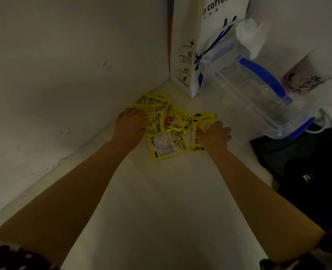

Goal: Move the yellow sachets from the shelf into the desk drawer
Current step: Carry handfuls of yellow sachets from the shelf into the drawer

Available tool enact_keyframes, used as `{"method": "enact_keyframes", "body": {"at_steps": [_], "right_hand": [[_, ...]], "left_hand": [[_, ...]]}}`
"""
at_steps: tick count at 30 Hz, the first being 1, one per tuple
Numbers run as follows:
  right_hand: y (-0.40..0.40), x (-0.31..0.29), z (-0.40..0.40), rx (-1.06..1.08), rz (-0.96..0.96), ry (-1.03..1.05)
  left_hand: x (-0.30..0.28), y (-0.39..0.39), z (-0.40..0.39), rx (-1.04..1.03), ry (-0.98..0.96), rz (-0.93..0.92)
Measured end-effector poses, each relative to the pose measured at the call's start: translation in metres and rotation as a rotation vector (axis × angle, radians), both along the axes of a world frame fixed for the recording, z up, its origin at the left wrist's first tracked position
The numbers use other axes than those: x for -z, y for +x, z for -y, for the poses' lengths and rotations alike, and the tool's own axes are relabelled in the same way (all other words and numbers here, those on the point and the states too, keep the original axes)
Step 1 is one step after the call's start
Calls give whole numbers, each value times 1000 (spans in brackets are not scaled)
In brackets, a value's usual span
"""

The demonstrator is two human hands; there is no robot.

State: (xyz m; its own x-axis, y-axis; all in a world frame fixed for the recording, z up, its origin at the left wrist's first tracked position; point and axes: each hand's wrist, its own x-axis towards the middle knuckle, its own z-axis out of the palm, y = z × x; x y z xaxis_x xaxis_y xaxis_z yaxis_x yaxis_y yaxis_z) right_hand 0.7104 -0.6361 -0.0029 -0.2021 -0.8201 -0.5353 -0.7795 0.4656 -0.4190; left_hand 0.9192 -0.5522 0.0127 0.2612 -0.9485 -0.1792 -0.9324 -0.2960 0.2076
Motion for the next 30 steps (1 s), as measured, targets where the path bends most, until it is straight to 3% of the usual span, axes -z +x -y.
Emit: {"method": "enact_keyframes", "body": {"at_steps": [9,16,20,23,27,30], "right_hand": [[-4,3,-6,112,173,-88],[-37,3,-13,-182,124,-126],[-45,-6,-18,-248,172,-148],[-44,-11,-12,-308,182,-176],[-28,-23,5,-422,175,-223],[-10,-26,19,-505,171,-191]], "left_hand": [[-4,2,-24,-82,-98,-29],[-20,8,-55,-277,-84,-301],[-32,8,-64,-299,-118,-238],[-44,0,-64,-367,-143,-344],[-41,-16,-54,-318,-52,-638],[-26,-29,-41,-258,62,-609]]}}
